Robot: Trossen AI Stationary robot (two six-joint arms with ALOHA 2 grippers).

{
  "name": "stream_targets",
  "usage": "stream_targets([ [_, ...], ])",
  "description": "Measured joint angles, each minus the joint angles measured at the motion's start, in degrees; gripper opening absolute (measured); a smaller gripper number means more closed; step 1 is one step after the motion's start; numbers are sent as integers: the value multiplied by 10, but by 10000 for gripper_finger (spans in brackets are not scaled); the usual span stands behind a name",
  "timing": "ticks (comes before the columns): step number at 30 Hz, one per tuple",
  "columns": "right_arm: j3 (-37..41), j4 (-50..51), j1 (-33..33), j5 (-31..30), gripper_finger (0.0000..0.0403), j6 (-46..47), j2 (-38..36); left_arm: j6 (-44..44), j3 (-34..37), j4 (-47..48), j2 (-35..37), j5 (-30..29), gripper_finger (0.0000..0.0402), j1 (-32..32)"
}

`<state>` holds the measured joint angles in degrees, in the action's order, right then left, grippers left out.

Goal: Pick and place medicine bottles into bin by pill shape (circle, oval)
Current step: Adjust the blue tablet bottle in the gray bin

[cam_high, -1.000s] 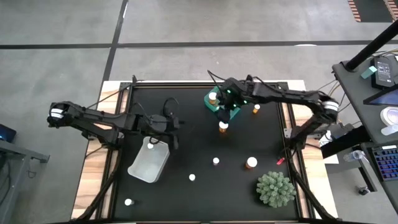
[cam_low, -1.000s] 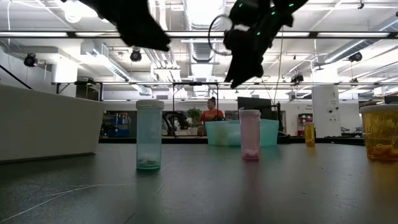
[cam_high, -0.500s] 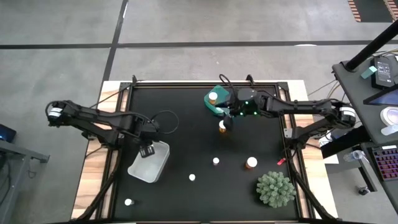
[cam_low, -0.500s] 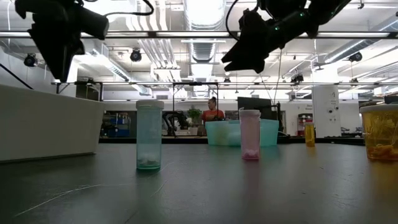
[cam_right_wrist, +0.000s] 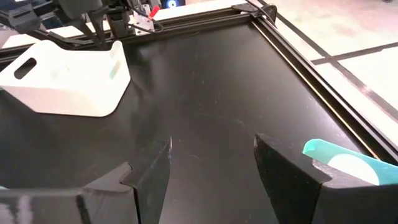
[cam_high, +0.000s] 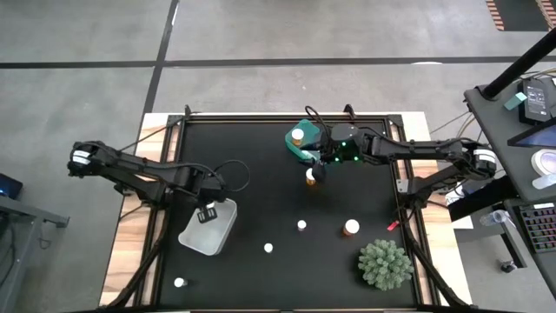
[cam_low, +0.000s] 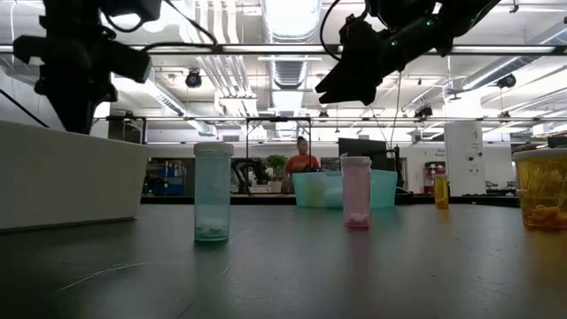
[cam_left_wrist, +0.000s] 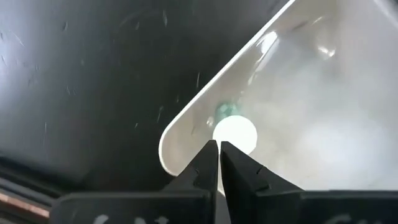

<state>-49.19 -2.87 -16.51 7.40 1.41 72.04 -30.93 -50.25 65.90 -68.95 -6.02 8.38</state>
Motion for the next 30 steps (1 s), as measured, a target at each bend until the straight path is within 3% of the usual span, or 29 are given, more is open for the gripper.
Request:
stream_targets([
  [11,0,0,0,0,219,-6,3,-3,20,-44,-16,41,0,0],
  [30,0,0,0,0,219,-5,3,-3,19,-39,-25,43,0,0],
])
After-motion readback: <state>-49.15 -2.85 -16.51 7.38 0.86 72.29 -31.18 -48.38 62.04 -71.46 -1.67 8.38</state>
